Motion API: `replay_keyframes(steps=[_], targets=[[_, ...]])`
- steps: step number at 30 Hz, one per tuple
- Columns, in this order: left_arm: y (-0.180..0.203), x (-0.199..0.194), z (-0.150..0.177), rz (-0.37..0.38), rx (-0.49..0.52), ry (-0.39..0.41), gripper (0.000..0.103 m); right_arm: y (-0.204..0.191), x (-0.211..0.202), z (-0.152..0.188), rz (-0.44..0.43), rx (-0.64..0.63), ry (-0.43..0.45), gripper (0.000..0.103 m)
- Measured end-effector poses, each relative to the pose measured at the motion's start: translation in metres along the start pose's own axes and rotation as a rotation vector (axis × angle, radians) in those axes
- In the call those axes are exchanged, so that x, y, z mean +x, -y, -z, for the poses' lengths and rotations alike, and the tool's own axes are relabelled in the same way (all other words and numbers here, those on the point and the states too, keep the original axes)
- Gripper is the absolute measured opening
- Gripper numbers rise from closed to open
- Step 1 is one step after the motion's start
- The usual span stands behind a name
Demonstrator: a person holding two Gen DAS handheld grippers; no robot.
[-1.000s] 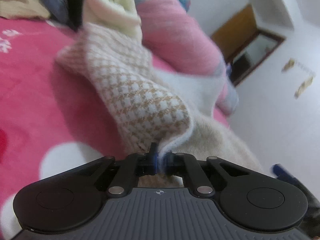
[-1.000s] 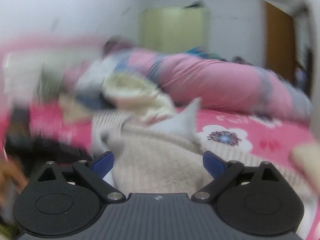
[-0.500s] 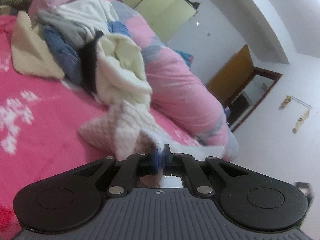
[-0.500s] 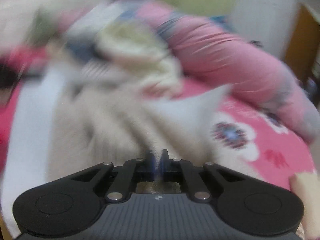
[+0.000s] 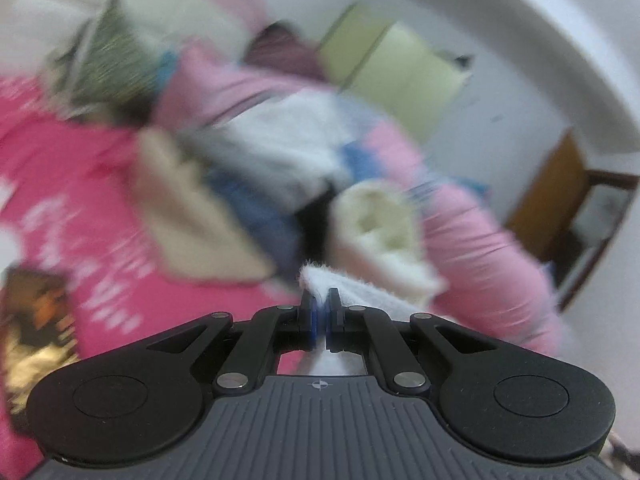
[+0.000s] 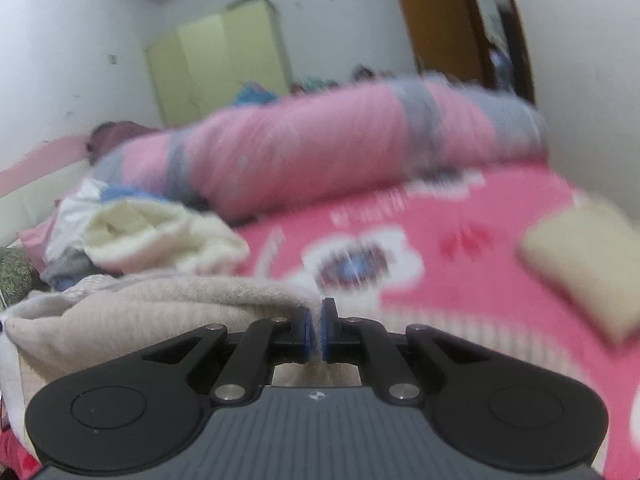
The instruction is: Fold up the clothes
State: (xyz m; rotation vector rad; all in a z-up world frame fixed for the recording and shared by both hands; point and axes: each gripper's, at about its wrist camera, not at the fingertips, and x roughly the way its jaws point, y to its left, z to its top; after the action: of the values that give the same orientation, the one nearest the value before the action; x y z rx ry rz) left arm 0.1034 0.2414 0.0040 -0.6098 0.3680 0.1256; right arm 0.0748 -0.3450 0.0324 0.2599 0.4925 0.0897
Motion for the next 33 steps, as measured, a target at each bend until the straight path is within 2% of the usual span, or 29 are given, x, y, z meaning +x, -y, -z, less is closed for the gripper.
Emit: replay_keyframes(steps=[2, 5, 7, 9, 11, 13, 14, 15, 16, 17, 18, 19, 21, 25, 28, 31, 33], targets=[[-0.018, 0.007, 0.012, -0.061, -0.022, -0.072, 0.002, 0.013, 0.003, 0.034, -0.017, 0.059, -0.084, 0.004], [-0.027, 0.01, 0.024, -0.074, 0.006, -0.176, 0.004, 0.015, 0.005, 0.076, -0.031, 0.061, -0.186, 0.004], [-0.025, 0.0, 0.021, -0.081, 0.02, -0.167, 0.008, 0.009, -0.002, 0.089, -0.04, 0.008, -0.195, 0.004], [-0.022, -0.009, 0.017, -0.089, 0.033, -0.154, 0.036, 0.005, -0.013, 0.091, -0.065, -0.051, -0.184, 0.007], [-0.019, -0.019, 0.009, -0.085, 0.049, -0.09, 0.049, 0.004, -0.023, 0.083, -0.09, -0.099, -0.191, 0.012], [-0.003, -0.03, 0.003, -0.074, 0.111, -0.022, 0.056, 0.008, -0.034, 0.071, -0.135, -0.116, -0.188, 0.038], [0.007, -0.033, 0.001, -0.061, 0.142, 0.003, 0.062, 0.008, -0.04, 0.063, -0.162, -0.119, -0.171, 0.044], [0.018, -0.033, -0.001, -0.031, 0.172, 0.007, 0.069, 0.009, -0.046, 0.055, -0.198, -0.123, -0.146, 0.047], [0.028, -0.027, 0.0, 0.009, 0.197, -0.021, 0.072, 0.009, -0.052, 0.046, -0.234, -0.127, -0.121, 0.048], [0.038, -0.019, 0.001, 0.051, 0.222, -0.054, 0.073, 0.009, -0.056, 0.038, -0.265, -0.128, -0.093, 0.049], [0.048, -0.012, 0.002, 0.092, 0.246, -0.087, 0.074, 0.009, -0.059, 0.03, -0.294, -0.127, -0.061, 0.054], [0.058, -0.001, 0.004, 0.129, 0.286, -0.134, 0.075, 0.011, -0.058, 0.021, -0.307, -0.12, -0.021, 0.066], [0.084, 0.017, 0.018, 0.172, 0.393, -0.209, 0.076, 0.004, -0.045, 0.006, -0.28, -0.152, 0.022, 0.079], [0.128, 0.057, 0.057, 0.137, 0.663, -0.28, 0.076, -0.027, 0.0, -0.009, -0.194, -0.313, 0.024, 0.079], [0.142, 0.086, 0.082, 0.104, 0.829, -0.341, 0.075, -0.05, 0.045, -0.01, -0.141, -0.458, -0.026, 0.079], [0.144, 0.105, 0.094, 0.044, 0.917, -0.365, 0.072, -0.071, 0.087, -0.003, -0.059, -0.615, -0.08, 0.078], [0.143, 0.113, 0.095, 0.022, 0.948, -0.372, 0.06, -0.078, 0.11, 0.001, -0.041, -0.682, -0.111, 0.075]])
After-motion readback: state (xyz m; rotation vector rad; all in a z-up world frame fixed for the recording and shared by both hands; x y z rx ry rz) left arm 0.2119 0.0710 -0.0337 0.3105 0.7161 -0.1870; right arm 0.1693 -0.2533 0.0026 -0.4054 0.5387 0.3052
